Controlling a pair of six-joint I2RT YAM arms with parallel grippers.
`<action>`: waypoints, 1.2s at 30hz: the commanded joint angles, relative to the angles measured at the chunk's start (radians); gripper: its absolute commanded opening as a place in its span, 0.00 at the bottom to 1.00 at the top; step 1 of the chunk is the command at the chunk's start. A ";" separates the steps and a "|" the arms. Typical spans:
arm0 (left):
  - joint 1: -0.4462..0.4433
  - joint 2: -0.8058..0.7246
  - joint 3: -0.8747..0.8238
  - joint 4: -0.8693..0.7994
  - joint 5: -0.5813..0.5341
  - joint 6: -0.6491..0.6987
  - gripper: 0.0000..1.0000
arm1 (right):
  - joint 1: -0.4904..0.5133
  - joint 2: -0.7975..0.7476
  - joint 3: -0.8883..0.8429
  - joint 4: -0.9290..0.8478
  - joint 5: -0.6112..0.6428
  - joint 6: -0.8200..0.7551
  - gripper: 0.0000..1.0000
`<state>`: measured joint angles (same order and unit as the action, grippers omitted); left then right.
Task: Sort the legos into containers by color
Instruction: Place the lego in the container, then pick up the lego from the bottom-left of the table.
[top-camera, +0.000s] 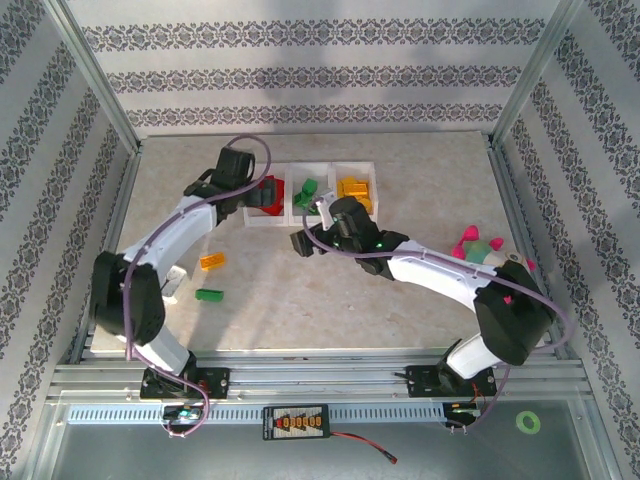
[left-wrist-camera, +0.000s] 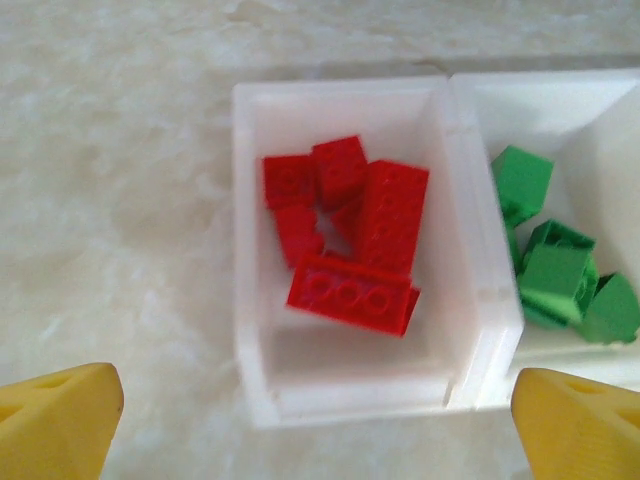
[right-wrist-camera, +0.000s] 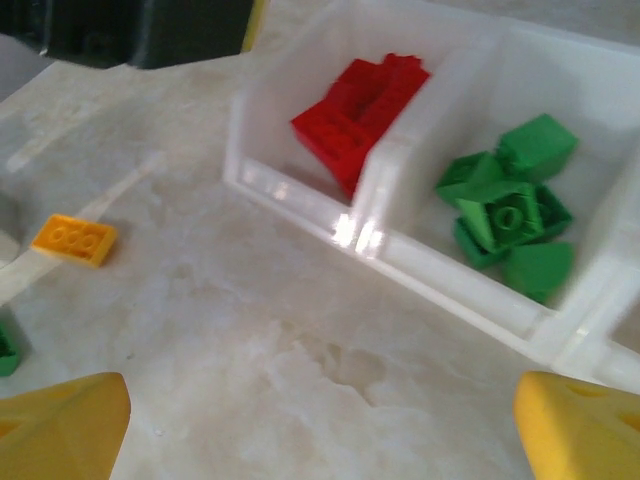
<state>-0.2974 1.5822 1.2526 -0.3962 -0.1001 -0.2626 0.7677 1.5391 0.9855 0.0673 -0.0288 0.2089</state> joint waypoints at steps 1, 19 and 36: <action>0.038 -0.089 -0.107 0.000 -0.037 -0.087 0.99 | 0.042 0.050 0.064 0.061 -0.116 -0.077 0.98; 0.362 -0.397 -0.395 -0.050 0.100 -0.213 0.99 | 0.313 0.495 0.480 -0.075 -0.194 -0.290 0.97; 0.417 -0.394 -0.400 -0.035 0.121 -0.217 0.99 | 0.389 0.857 0.862 -0.237 -0.089 -0.432 0.80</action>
<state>0.0998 1.1999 0.8692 -0.4259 0.0032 -0.4583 1.1564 2.3623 1.7962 -0.1429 -0.1467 -0.2127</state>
